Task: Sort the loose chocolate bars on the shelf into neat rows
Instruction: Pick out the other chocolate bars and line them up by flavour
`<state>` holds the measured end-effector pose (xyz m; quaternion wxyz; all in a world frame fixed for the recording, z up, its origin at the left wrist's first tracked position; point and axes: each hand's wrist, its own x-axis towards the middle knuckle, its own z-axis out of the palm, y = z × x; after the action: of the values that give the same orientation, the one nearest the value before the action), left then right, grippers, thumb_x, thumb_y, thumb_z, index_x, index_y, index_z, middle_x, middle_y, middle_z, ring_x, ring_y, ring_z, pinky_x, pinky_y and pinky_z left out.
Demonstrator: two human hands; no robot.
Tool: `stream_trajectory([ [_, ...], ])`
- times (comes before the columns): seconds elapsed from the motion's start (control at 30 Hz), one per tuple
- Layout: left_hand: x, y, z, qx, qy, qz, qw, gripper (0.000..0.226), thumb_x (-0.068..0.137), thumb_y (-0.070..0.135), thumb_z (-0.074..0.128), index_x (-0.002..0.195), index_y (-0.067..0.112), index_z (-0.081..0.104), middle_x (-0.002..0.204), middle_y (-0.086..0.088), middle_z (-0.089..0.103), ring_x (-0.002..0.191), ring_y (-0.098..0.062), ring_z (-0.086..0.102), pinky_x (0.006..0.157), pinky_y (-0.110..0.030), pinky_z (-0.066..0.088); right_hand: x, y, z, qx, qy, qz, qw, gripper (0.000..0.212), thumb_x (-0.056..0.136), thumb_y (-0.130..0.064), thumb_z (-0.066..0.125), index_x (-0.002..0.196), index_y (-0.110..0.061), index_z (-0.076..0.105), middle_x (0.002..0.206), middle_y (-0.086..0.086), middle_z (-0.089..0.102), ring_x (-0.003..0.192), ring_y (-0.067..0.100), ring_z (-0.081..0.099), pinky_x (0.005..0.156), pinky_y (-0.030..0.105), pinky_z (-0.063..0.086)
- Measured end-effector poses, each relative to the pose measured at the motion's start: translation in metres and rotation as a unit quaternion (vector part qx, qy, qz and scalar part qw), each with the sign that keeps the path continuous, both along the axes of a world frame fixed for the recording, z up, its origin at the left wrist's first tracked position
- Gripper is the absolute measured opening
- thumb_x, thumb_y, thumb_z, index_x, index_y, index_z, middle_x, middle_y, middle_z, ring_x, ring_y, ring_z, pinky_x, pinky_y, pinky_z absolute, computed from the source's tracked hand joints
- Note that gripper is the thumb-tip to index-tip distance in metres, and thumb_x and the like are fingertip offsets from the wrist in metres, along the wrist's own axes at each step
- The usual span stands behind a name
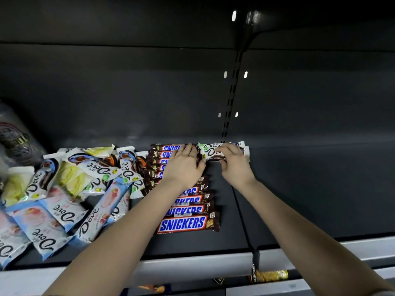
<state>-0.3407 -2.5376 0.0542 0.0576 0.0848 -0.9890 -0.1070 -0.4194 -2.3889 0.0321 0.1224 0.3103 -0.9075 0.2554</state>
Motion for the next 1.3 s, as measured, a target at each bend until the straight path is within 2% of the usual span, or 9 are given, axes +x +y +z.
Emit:
stream_trajectory([
  [0.13, 0.000, 0.000, 0.000, -0.001, 0.001, -0.001, 1.000, 0.059, 0.099, 0.043, 0.023, 0.147, 0.009, 0.019, 0.156, -0.008, 0.015, 0.145, -0.022, 0.009, 0.119, -0.037, 0.009, 0.000, 0.001, -0.002, -0.001, 0.006, 0.006, 1.000, 0.043, 0.086, -0.001, 0.050, 0.126, -0.015, 0.056, 0.133, 0.001, 0.047, 0.127, 0.018, 0.037, 0.084, 0.006, 0.014],
  [0.3, -0.001, 0.000, 0.000, -0.001, -0.001, 0.000, 1.000, 0.059, 0.099, 0.042, 0.024, 0.147, 0.009, 0.019, 0.156, -0.008, 0.015, 0.145, -0.022, 0.009, 0.119, -0.037, 0.009, 0.001, 0.000, -0.005, -0.023, 0.028, 0.006, 0.999, 0.041, 0.082, 0.004, 0.055, 0.119, -0.011, 0.062, 0.127, 0.010, 0.054, 0.123, 0.030, 0.044, 0.098, 0.025, 0.029],
  [0.57, -0.001, 0.000, 0.000, 0.001, 0.006, 0.002, 1.000, 0.058, 0.099, 0.041, 0.026, 0.146, 0.008, 0.021, 0.156, -0.008, 0.017, 0.145, -0.022, 0.010, 0.118, -0.036, 0.008, 0.001, -0.001, -0.005, -0.039, 0.110, 0.019, 0.993, 0.023, 0.071, 0.003, 0.068, 0.089, -0.012, 0.072, 0.104, 0.010, 0.064, 0.101, 0.035, 0.058, 0.091, 0.039, 0.045],
  [0.67, -0.001, 0.000, -0.001, 0.001, 0.004, 0.005, 1.000, 0.059, 0.098, 0.041, 0.026, 0.146, 0.008, 0.022, 0.156, -0.008, 0.017, 0.145, -0.021, 0.010, 0.119, -0.036, 0.008, 0.003, -0.003, -0.005, -0.019, 0.130, 0.045, 0.990, 0.019, 0.073, 0.001, 0.066, 0.086, -0.012, 0.072, 0.099, 0.006, 0.064, 0.098, 0.032, 0.058, 0.095, 0.042, 0.043],
  [0.93, 0.001, 0.000, 0.004, 0.039, 0.010, 0.001, 0.999, 0.056, 0.098, 0.039, 0.029, 0.144, 0.007, 0.029, 0.154, -0.010, 0.023, 0.143, -0.023, 0.016, 0.118, -0.038, 0.012, 0.009, -0.001, 0.001, 0.067, 0.137, 0.046, 0.987, 0.022, 0.073, 0.001, 0.066, 0.091, -0.011, 0.072, 0.103, 0.008, 0.064, 0.098, 0.032, 0.059, 0.086, 0.044, 0.048],
  [1.03, 0.002, 0.001, 0.017, 0.176, 0.047, 0.029, 0.983, 0.044, 0.099, 0.033, 0.033, 0.130, 0.006, 0.049, 0.136, -0.014, 0.049, 0.126, -0.027, 0.043, 0.103, -0.031, 0.033, 0.013, -0.005, 0.009, 0.085, 0.113, 0.054, 0.989, 0.027, 0.083, -0.005, 0.055, 0.105, -0.012, 0.068, 0.113, 0.006, 0.060, 0.110, 0.028, 0.051, 0.096, 0.042, 0.038],
  [1.13, 0.005, -0.008, 0.030, 0.329, 0.087, 0.084, 0.937, 0.042, 0.100, 0.034, 0.032, 0.127, 0.008, 0.053, 0.109, -0.017, 0.063, 0.102, -0.029, 0.058, 0.081, -0.026, 0.038, 0.019, -0.019, 0.022, -0.047, 0.030, 0.042, 0.998, 0.028, 0.088, -0.005, 0.048, 0.109, -0.009, 0.066, 0.115, 0.008, 0.059, 0.106, 0.024, 0.054, 0.095, 0.034, 0.042],
  [1.2, 0.010, -0.020, 0.033, 0.322, 0.104, 0.092, 0.937, 0.043, 0.101, 0.033, 0.032, 0.129, 0.008, 0.052, 0.122, -0.016, 0.060, 0.115, -0.028, 0.053, 0.092, -0.027, 0.036, 0.025, -0.031, 0.031, -0.115, -0.013, 0.043, 0.992, 0.028, 0.089, -0.005, 0.047, 0.112, -0.007, 0.065, 0.116, 0.010, 0.059, 0.099, 0.024, 0.059, 0.091, 0.026, 0.042],
  [1.3, 0.023, -0.038, 0.031, 0.301, 0.112, 0.099, 0.942, 0.042, 0.101, 0.031, 0.032, 0.132, 0.010, 0.050, 0.132, -0.013, 0.054, 0.125, -0.027, 0.046, 0.100, -0.026, 0.032, 0.035, -0.049, 0.036, -0.115, -0.040, 0.057, 0.991, 0.030, 0.093, -0.010, 0.045, 0.118, -0.008, 0.061, 0.121, 0.008, 0.057, 0.104, 0.020, 0.058, 0.089, 0.012, 0.034],
])
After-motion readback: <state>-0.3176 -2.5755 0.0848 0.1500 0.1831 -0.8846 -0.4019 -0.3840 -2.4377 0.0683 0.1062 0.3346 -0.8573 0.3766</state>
